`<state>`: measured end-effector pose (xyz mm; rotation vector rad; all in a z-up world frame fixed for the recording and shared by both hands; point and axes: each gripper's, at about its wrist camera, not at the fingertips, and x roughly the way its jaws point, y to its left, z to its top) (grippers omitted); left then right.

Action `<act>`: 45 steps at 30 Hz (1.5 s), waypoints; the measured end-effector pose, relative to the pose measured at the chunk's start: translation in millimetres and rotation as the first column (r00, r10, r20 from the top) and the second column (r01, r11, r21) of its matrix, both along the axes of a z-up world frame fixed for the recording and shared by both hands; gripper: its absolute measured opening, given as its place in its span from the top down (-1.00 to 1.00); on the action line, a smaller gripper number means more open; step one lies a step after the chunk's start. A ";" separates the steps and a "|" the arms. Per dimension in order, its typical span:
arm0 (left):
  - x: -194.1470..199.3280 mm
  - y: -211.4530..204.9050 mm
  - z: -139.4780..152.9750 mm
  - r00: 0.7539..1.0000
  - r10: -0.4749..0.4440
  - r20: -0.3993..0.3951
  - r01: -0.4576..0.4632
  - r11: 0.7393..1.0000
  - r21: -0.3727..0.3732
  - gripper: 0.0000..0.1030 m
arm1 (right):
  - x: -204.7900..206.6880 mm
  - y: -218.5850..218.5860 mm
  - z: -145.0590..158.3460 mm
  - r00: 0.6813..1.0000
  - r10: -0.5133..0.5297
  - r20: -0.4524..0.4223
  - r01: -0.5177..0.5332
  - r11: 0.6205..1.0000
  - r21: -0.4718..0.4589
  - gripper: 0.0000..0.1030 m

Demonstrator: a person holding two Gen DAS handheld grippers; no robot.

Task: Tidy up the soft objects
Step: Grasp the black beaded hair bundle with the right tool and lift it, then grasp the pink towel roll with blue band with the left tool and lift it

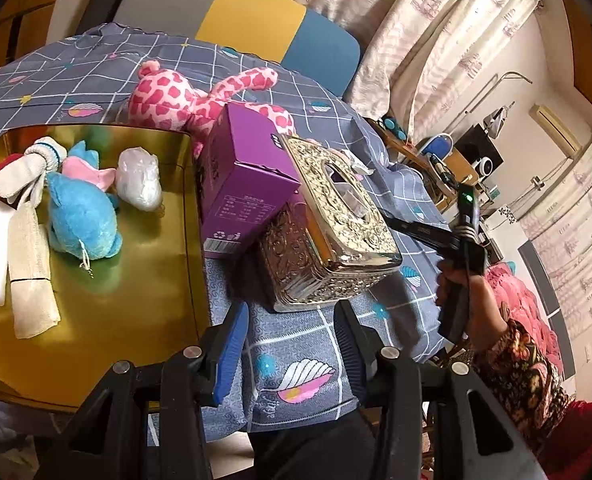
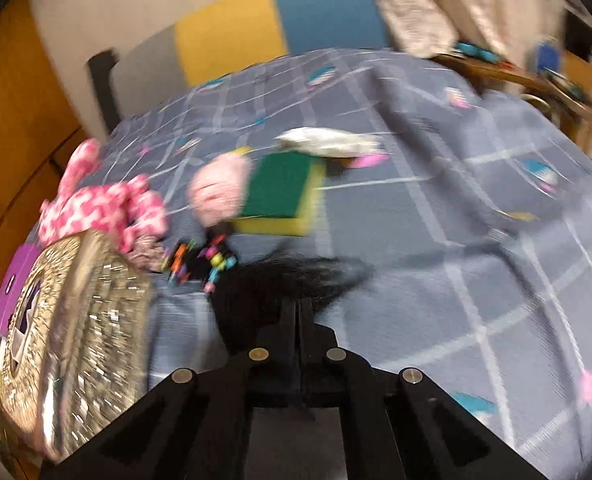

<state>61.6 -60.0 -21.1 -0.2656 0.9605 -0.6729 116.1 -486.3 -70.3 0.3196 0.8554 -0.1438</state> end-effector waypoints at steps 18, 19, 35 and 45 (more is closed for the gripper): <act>-8.2 -18.6 12.3 0.998 -0.047 0.030 0.046 0.999 0.019 0.13 | 17.2 29.8 13.2 0.980 0.199 0.014 -0.191 0.956 -0.223 -0.62; -8.2 -18.8 14.0 0.998 -0.046 0.034 0.045 0.999 0.023 0.13 | 28.5 34.6 7.1 0.976 0.216 -0.018 -0.214 0.948 -0.237 -0.61; 19.6 -76.3 55.7 0.990 -0.108 0.087 0.105 0.994 0.040 0.13 | 23.5 -1.6 -27.4 0.999 0.035 0.026 -0.032 0.992 -0.121 0.43; 93.1 -171.3 82.9 0.999 -0.046 -0.023 0.046 0.999 0.001 -0.26 | 10.9 -30.4 -45.6 0.993 -0.089 0.071 0.089 0.996 0.005 0.46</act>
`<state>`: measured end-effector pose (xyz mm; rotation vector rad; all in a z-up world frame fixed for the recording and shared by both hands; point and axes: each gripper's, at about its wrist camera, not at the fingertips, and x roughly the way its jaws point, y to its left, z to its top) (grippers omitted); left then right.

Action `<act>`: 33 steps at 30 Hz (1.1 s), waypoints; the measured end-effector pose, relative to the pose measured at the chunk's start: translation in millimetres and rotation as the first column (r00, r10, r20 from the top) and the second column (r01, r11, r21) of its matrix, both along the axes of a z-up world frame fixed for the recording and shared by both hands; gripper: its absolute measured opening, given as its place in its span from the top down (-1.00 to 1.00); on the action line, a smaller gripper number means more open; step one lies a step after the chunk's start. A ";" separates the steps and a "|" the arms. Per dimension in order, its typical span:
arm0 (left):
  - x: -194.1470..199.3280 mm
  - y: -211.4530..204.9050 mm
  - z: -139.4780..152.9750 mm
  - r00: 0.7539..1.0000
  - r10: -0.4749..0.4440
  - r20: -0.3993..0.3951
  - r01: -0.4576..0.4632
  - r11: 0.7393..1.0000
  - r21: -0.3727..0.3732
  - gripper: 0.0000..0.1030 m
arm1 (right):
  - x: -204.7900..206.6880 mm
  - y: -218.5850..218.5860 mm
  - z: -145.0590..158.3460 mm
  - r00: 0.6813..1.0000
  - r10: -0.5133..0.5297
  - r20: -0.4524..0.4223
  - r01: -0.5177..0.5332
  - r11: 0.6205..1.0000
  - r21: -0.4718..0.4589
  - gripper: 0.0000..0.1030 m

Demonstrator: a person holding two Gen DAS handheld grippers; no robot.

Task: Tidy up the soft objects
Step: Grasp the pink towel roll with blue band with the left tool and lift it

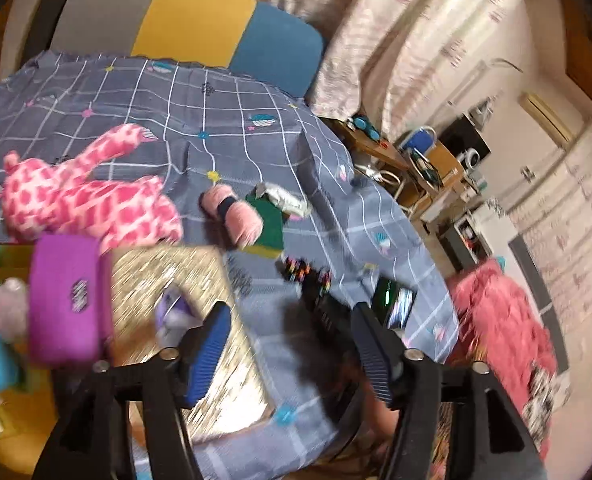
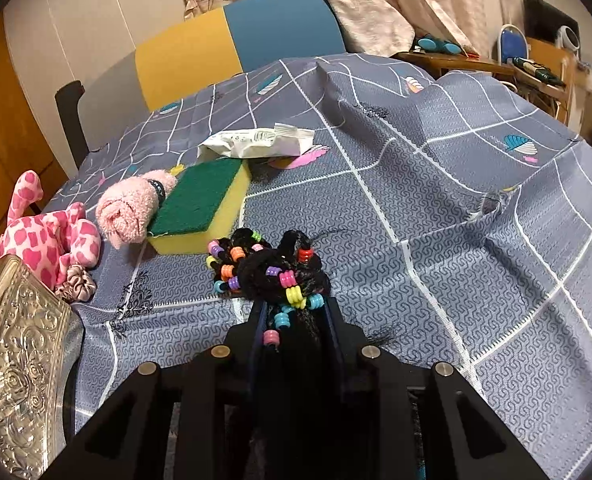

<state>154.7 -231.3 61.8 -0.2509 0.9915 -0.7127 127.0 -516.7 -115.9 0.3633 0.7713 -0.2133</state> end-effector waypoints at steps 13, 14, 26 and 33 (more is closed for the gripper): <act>120.2 -114.8 -55.5 0.989 0.108 -0.102 -0.080 0.966 0.246 -0.28 | -5.1 -7.8 -6.0 0.998 -0.009 0.056 0.007 0.999 0.050 0.46; 129.0 -118.4 -65.6 0.984 0.126 -0.127 -0.089 0.960 0.267 -0.28 | -5.7 -8.6 -6.3 0.998 -0.011 0.061 0.007 0.998 0.058 0.46; 181.0 -146.7 -118.6 0.966 0.207 -0.153 -0.127 0.900 0.417 -0.28 | -7.6 -11.7 -8.8 0.996 -0.019 0.086 0.011 0.996 0.092 0.47; 190.4 -148.8 -135.7 0.965 0.207 -0.164 -0.110 0.880 0.463 0.27 | -7.8 -10.7 -8.9 0.996 -0.020 0.089 0.012 0.996 0.091 0.47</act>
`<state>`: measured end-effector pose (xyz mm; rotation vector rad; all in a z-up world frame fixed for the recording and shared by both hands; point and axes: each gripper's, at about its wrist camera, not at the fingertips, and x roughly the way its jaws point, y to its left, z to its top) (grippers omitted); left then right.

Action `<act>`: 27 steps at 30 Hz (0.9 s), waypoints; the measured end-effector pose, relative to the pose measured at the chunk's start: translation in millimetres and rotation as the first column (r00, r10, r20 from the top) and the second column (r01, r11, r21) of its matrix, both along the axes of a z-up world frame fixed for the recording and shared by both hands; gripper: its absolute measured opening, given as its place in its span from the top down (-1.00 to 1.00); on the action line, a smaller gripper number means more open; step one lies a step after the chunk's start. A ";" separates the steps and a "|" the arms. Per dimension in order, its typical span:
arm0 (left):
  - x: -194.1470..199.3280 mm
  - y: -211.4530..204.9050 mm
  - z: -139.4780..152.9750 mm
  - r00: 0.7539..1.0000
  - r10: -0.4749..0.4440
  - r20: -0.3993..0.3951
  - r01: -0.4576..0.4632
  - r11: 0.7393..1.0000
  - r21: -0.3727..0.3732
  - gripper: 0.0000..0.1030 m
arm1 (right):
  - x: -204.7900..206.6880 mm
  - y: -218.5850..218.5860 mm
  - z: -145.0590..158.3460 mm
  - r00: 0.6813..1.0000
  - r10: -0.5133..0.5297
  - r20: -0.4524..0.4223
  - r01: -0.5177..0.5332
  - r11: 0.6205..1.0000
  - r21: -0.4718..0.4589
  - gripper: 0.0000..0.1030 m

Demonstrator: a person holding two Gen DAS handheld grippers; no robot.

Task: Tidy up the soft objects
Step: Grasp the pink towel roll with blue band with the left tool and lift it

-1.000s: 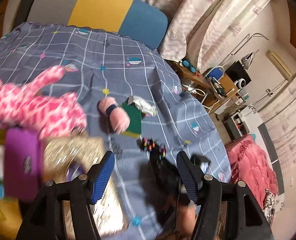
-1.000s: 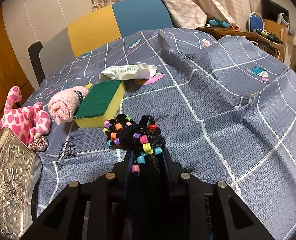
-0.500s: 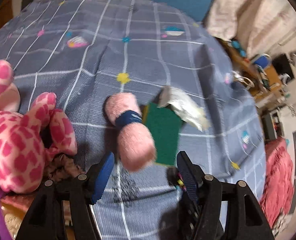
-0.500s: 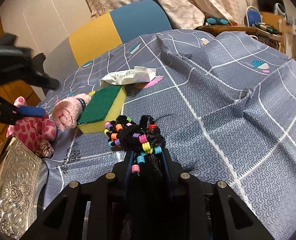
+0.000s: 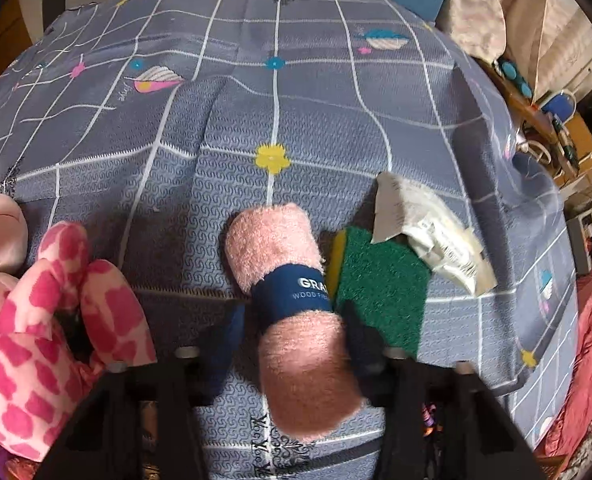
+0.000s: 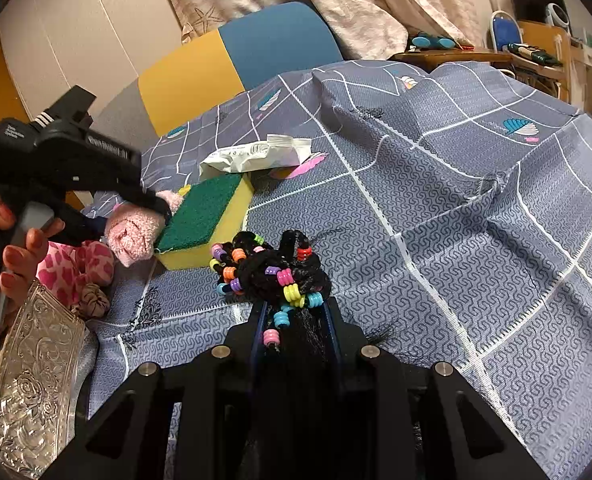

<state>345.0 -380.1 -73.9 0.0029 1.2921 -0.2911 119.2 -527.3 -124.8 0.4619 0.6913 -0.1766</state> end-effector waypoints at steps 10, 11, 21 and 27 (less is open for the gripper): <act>-23.1 1.7 26.3 0.992 -0.076 0.102 0.077 0.997 -0.009 0.36 | -0.3 -0.5 -0.7 1.000 -0.007 0.003 0.007 1.000 0.005 0.49; -27.4 2.4 32.2 0.990 -0.083 0.111 0.086 0.996 -0.022 0.36 | -0.1 -0.4 -0.7 1.000 -0.007 0.002 0.007 1.000 0.004 0.49; -87.2 16.3 85.6 0.968 -0.182 0.175 0.208 0.967 -0.145 0.36 | 0.5 -0.5 -0.8 1.000 -0.008 -0.003 0.007 1.000 -0.005 0.51; -122.7 33.8 95.0 0.947 -0.257 0.192 0.291 0.940 -0.176 0.36 | 1.3 0.4 -0.6 1.000 -0.009 -0.012 0.008 1.000 -0.024 0.51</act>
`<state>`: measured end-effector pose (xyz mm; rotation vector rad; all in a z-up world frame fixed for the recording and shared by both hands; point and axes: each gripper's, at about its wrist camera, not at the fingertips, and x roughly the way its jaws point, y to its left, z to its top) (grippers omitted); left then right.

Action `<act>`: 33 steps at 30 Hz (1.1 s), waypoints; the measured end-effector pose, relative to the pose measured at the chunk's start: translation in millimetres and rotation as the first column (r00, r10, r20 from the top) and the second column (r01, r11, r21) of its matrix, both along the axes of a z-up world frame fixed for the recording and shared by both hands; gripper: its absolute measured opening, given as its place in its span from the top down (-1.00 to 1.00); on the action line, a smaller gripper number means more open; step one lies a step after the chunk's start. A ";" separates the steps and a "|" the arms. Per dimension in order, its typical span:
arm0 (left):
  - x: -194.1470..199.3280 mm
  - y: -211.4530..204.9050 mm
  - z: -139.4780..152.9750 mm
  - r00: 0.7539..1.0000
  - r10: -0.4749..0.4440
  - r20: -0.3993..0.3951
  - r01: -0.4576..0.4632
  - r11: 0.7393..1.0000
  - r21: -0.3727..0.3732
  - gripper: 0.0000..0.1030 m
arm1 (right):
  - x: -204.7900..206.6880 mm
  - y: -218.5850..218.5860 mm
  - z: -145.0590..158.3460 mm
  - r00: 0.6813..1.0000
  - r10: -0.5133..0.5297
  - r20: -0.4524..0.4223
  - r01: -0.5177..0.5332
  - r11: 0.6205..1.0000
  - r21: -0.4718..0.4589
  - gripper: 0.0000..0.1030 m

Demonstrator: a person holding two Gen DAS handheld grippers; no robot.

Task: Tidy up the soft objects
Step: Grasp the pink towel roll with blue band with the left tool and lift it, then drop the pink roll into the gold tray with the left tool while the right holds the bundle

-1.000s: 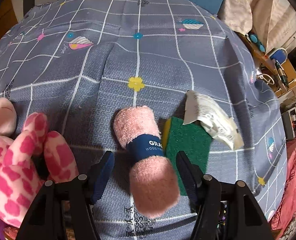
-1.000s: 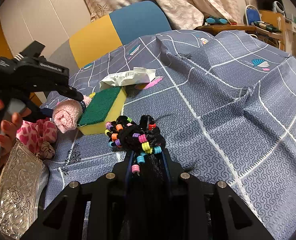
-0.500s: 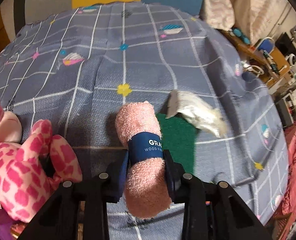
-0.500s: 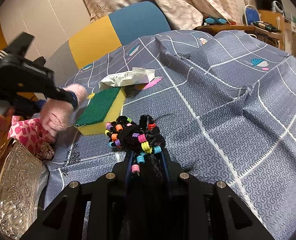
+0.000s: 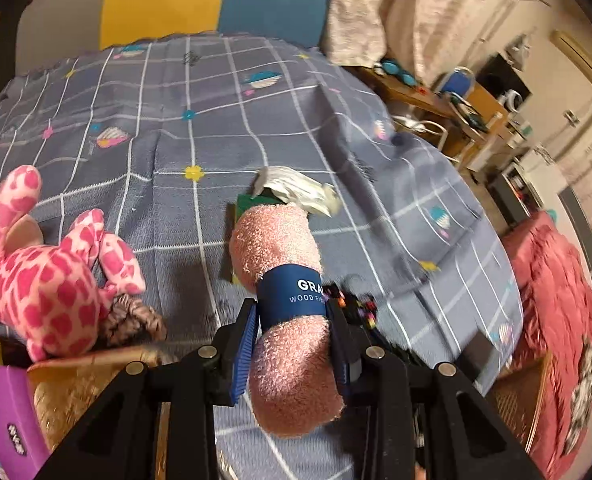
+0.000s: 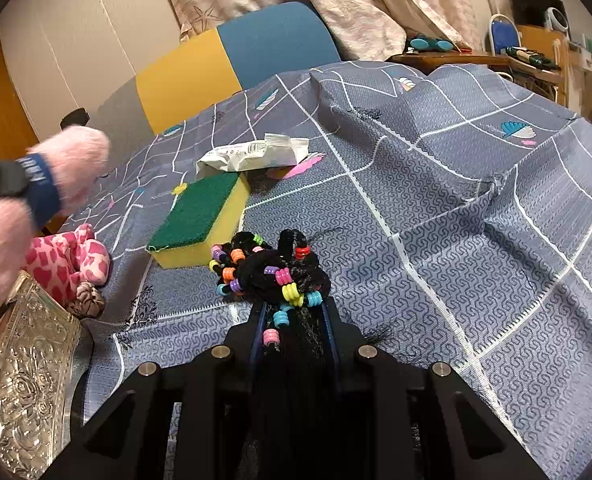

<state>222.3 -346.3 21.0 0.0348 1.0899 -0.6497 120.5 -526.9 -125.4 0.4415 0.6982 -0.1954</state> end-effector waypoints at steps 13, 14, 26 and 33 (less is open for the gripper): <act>-80.7 76.3 47.4 0.985 -0.104 0.137 0.121 0.985 -0.122 0.36 | 3.3 4.1 0.5 1.000 -0.002 -0.022 0.002 0.999 -0.041 0.51; -85.1 83.7 49.0 0.985 -0.102 0.139 0.121 0.984 -0.133 0.36 | 3.6 5.0 0.7 1.000 -0.003 -0.024 0.002 0.999 -0.045 0.51; -110.5 187.4 40.3 0.991 0.019 0.135 0.014 0.970 -0.244 0.35 | 8.0 16.2 4.1 0.998 -0.011 -0.060 0.003 0.991 -0.132 0.50; -109.6 263.2 27.7 0.981 0.147 0.128 -0.109 0.959 -0.263 0.35 | 6.9 20.0 6.6 0.998 -0.021 -0.062 0.010 0.985 -0.170 0.49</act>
